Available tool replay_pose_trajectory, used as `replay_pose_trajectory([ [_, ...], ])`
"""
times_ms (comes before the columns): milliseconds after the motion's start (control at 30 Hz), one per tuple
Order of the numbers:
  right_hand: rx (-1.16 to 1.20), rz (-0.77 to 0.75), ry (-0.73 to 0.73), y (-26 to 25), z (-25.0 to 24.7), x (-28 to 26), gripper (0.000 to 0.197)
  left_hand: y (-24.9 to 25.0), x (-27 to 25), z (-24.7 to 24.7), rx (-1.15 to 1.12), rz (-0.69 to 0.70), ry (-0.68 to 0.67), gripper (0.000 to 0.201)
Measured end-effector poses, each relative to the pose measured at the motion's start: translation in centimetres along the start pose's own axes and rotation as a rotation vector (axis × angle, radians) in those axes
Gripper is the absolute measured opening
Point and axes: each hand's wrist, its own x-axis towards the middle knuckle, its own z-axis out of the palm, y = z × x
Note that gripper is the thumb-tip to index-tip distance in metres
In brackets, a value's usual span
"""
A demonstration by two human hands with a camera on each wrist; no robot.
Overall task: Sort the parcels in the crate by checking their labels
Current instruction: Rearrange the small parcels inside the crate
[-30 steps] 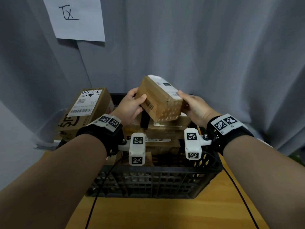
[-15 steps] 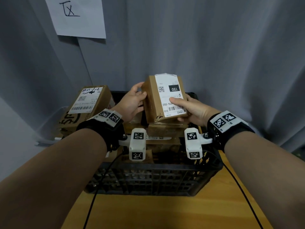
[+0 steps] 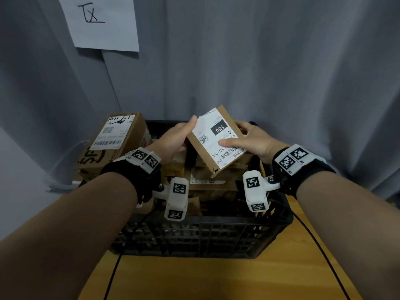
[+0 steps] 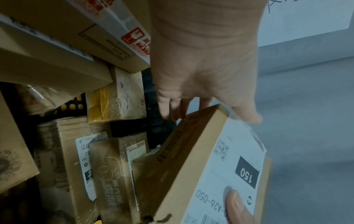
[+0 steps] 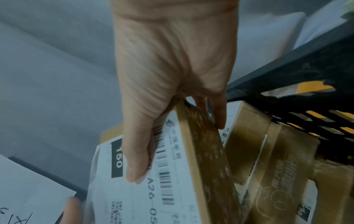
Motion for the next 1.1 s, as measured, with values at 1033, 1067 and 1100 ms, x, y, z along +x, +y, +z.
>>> replay_pose_trajectory([
  [1033, -0.150, -0.008, 0.556, 4.7, -2.9, -0.6, 0.031, -2.4, 2.9, 4.0, 0.535, -0.308, -0.359, 0.041],
  [1067, -0.152, 0.008, 0.584, 5.1, -3.1, -0.7, 0.031, -2.7, 3.3, 4.5, 0.566, -0.304, -0.387, 0.051],
  [1100, -0.152, 0.026, 0.606, 5.5, -3.2, -0.9, 0.032, -2.9, 3.6, 5.0, 0.597, -0.310, -0.414, 0.057],
])
